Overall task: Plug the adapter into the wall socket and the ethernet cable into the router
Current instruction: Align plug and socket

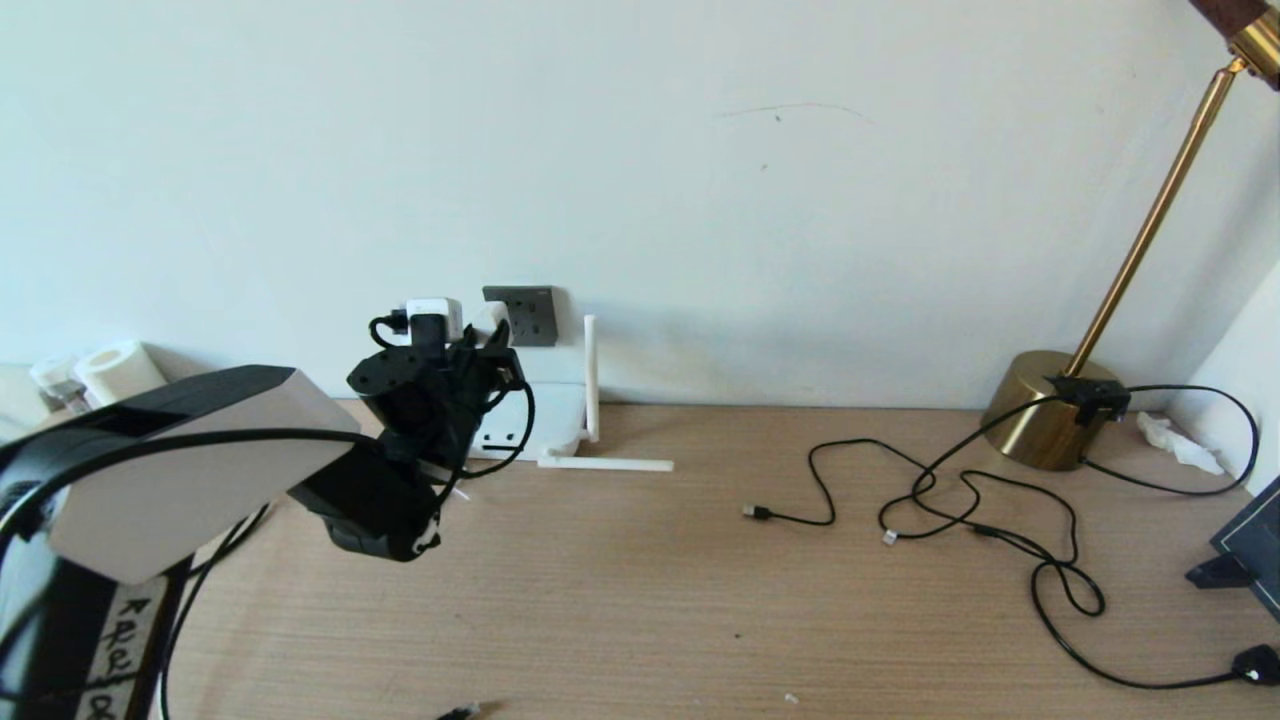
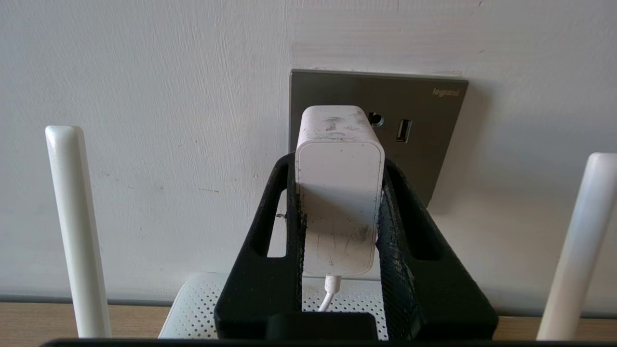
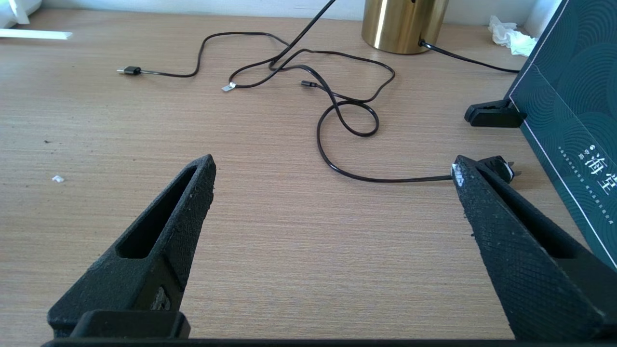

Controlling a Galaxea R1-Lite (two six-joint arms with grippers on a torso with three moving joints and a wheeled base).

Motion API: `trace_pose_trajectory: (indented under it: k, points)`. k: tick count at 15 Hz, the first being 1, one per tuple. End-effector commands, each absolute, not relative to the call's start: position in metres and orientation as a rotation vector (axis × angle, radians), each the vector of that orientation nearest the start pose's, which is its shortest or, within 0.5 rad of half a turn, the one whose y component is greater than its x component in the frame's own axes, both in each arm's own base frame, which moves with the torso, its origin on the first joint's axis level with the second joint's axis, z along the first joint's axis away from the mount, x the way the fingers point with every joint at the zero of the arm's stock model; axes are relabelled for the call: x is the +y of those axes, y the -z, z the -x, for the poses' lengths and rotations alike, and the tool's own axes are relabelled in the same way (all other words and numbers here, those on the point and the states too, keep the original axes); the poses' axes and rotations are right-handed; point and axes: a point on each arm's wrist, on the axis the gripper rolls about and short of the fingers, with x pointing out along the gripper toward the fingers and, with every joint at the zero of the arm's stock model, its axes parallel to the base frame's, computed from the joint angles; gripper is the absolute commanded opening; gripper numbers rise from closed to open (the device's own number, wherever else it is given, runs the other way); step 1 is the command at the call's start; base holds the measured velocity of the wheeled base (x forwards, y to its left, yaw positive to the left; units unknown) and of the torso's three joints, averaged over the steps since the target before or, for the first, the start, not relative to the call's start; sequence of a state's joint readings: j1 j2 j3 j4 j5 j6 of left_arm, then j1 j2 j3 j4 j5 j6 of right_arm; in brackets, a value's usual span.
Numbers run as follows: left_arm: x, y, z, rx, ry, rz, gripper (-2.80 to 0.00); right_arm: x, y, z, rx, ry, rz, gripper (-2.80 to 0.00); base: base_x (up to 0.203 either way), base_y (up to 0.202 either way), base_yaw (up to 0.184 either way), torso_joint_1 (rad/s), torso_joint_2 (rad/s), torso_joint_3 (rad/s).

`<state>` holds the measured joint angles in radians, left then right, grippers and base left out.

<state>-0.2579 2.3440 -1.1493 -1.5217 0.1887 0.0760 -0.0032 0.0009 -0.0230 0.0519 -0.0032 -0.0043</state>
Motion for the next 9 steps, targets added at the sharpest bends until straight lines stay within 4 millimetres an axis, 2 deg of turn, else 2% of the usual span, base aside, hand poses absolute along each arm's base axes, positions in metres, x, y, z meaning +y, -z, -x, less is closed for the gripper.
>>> trace_pose_trajectory:
  k: [1, 9]
  points:
    - [-0.1097, -0.1082, -0.4303, -0.325, 0.056, -0.002, -2.80, 0.0000, -0.0765, 0.0245, 0.031, 0.006, 0.005, 0.00, 0.000, 0.000, 0.000, 0.000, 0.00, 0.000]
    - [-0.1114, -0.1045, -0.4367, -0.334, 0.057, 0.000, -2.80, 0.0000, -0.0765, 0.0245, 0.031, 0.006, 0.005, 0.00, 0.000, 0.000, 0.000, 0.000, 0.00, 0.000]
